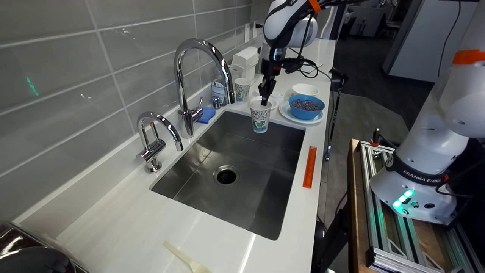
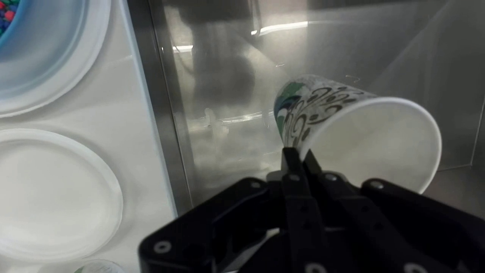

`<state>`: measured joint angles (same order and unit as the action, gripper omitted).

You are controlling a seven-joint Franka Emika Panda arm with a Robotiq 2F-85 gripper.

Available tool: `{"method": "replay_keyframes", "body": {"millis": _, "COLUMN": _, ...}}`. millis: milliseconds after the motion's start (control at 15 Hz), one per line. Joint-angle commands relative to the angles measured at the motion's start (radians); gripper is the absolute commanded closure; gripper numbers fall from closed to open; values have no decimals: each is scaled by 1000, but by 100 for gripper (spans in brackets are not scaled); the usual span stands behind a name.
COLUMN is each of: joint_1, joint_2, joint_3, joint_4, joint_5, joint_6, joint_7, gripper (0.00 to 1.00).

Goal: Put the cup in the sink and turn on the tap

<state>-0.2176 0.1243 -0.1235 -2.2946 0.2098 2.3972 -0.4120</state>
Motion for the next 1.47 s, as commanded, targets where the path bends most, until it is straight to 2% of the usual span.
{"method": "replay_keyframes", "body": {"millis": 0, "joint_1": 3, "joint_2": -2, "joint_3": -4, "joint_4": 0, "joint_5": -1, "joint_6": -2, "joint_7": 1, "gripper": 96}}
{"method": "replay_keyframes", "body": {"millis": 133, "joint_1": 4, "joint_2": -4, "joint_3": -4, "joint_4": 0, "joint_5": 0, "joint_6": -2, "joint_7": 1, "gripper": 99}}
{"method": "replay_keyframes", "body": {"millis": 467, "joint_1": 37, "joint_2": 29, "joint_3": 43, "joint_4": -53, "joint_5": 6, "joint_6": 46, "joint_7": -53, "gripper": 99}}
{"method": "replay_keyframes", "body": {"millis": 933, "joint_1": 61, "joint_2": 137, "joint_3": 130, "joint_4": -109, "joint_5": 37, "joint_6": 222, "joint_7": -69, "gripper": 99}}
{"method": "replay_keyframes", "body": {"millis": 1067, "joint_1": 55, "joint_2": 119, "joint_3": 132, "joint_4": -101, "joint_5": 7, "joint_6": 186, "joint_7": -37, "gripper": 96}}
{"method": "replay_keyframes", "body": {"millis": 1333, "joint_1": 54, "joint_2": 143, "joint_3": 147, "joint_4": -101, "joint_5": 7, "joint_6": 200, "joint_7": -36, "gripper": 96}}
{"method": "replay_keyframes", "body": {"millis": 1400, "joint_1": 53, "joint_2": 143, "joint_3": 147, "joint_4": -100, "joint_5": 7, "joint_6": 200, "joint_7": -37, "gripper": 99}}
